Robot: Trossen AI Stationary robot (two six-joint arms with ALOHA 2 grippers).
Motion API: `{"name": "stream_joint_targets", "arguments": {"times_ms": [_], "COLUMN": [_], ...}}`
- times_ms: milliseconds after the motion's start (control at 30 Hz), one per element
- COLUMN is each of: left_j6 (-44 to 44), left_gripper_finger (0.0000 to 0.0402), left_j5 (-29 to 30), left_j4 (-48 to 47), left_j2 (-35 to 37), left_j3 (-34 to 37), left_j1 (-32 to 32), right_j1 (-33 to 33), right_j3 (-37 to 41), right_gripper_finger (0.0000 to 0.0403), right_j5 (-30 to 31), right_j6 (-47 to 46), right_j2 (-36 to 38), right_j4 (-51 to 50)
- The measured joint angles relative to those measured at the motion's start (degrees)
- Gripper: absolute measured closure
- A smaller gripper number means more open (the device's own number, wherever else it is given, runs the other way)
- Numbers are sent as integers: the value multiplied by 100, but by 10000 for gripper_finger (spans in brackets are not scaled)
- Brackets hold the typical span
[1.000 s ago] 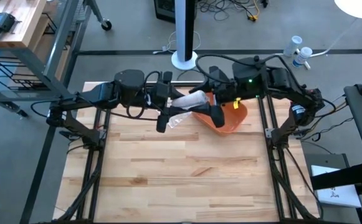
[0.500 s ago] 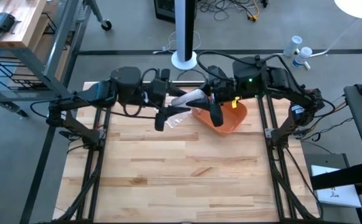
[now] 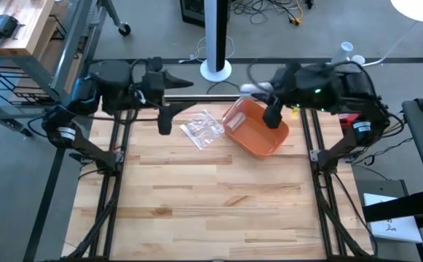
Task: Roll bandage
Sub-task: Roll the brown bandage
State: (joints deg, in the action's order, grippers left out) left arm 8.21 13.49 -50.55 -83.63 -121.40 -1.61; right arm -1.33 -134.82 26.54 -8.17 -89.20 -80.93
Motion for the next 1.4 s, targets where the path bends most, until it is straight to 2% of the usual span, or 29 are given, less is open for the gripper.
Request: {"name": "stream_joint_targets", "arguments": {"times_ms": [100, 167, 300, 367, 567, 667, 800, 1000, 1133, 1300, 1400], "left_j6": [-199, -331, -703, -987, -1608, -1699, -1583, -1416, -1559, -1488, -1480], "left_gripper_finger": [175, 180, 193, 199, 221, 234, 249, 272, 286, 295, 295], "left_j5": [25, 25, -49, -144, -956, -1003, -1013, -1009, -1011, -986, -740], "left_j4": [-294, -375, -393, -436, -1144, -1402, -1386, -441, 456, 1797, 2752], "left_j2": [15, 20, 19, 29, 145, 225, 435, 840, 1138, 1399, 1447], "left_j3": [247, 551, 1160, 1391, 1822, 2010, 2475, 3708, 4662, 5848, 6420], "left_j1": [0, 0, 20, 35, 162, 281, 379, 420, 422, 414, 415], "right_j1": [-21, -16, 39, 120, 582, 809, 1143, 1698, 2001, 2301, 2315], "right_j3": [54, 271, 977, 1412, 3046, 3694, 4183, 4509, 4524, 4412, 4311], "right_gripper_finger": [275, 280, 282, 282, 280, 281, 281, 280, 273, 223, 182], "right_j5": [7, -123, -1339, -1729, -1806, -1933, -1990, -2547, -2611, -2652, -2767], "right_j6": [-513, -672, -928, -1111, -1652, -2089, -2898, -3498, -3753, -4187, -4142], "right_j2": [-140, -244, -377, -405, -680, -822, -1077, -1372, -1505, -1524, -1515], "right_j4": [-938, -828, -209, -275, -88, 155, 279, 289, 353, 390, 346]}}
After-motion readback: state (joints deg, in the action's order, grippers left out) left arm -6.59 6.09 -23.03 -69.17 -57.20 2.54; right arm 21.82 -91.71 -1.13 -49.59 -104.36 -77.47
